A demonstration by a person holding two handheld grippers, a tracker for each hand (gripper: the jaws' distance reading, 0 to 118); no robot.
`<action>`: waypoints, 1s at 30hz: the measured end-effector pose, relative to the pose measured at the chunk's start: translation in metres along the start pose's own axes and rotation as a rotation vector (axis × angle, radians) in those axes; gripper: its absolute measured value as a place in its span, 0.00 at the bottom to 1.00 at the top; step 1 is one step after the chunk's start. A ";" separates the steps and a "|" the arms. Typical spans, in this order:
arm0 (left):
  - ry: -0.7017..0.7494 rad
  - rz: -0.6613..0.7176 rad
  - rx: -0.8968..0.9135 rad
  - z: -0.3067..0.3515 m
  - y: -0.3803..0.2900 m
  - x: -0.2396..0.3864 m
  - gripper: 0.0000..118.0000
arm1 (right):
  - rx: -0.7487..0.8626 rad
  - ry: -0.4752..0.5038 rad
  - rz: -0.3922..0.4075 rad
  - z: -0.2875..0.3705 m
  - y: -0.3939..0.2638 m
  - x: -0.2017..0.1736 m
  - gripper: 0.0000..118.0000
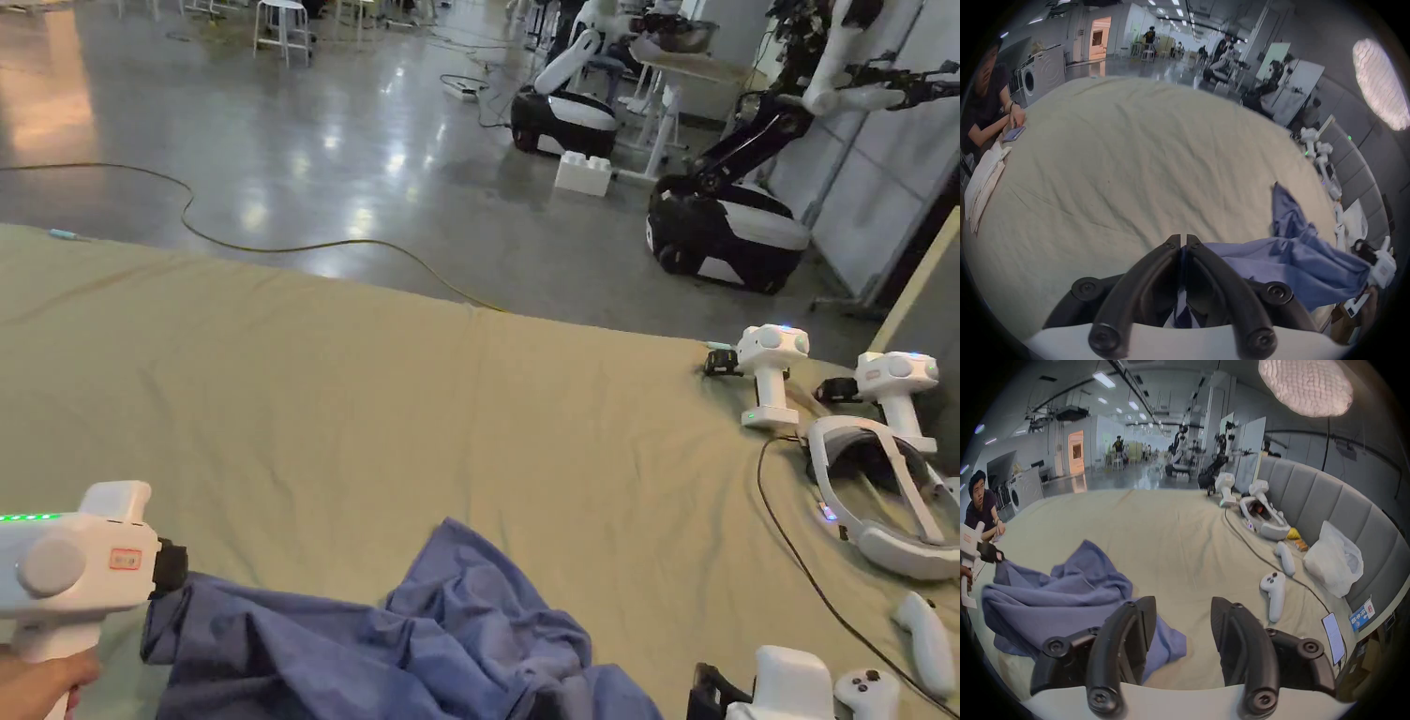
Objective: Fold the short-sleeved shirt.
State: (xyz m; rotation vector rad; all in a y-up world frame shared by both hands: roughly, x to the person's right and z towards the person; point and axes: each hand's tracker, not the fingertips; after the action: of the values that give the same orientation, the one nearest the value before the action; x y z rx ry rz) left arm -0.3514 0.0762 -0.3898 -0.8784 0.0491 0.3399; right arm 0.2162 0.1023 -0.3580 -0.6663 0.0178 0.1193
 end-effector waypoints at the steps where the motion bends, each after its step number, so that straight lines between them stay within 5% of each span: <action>1: -0.003 0.005 0.024 0.009 0.000 0.002 0.04 | -0.026 0.000 0.001 -0.007 0.000 0.003 0.45; 10: 0.006 -0.061 0.107 0.058 -0.015 0.027 0.04 | -0.405 0.134 0.004 -0.087 -0.036 -0.006 0.52; 12: 0.017 -0.073 0.107 0.059 -0.023 0.032 0.04 | -0.429 0.162 0.039 -0.092 -0.047 -0.014 0.42; 15: 0.024 -0.088 0.105 0.063 -0.031 0.035 0.04 | -0.344 0.155 0.036 -0.080 -0.046 -0.023 0.05; 30: 0.028 -0.142 0.385 0.183 0.048 0.043 0.04 | 0.191 0.086 0.025 0.052 0.108 0.023 0.05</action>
State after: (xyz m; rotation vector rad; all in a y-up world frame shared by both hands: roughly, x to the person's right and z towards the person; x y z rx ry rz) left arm -0.3428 0.2554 -0.3163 -0.5017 0.0752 0.1766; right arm 0.2249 0.2216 -0.3847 -0.4802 0.1187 0.1117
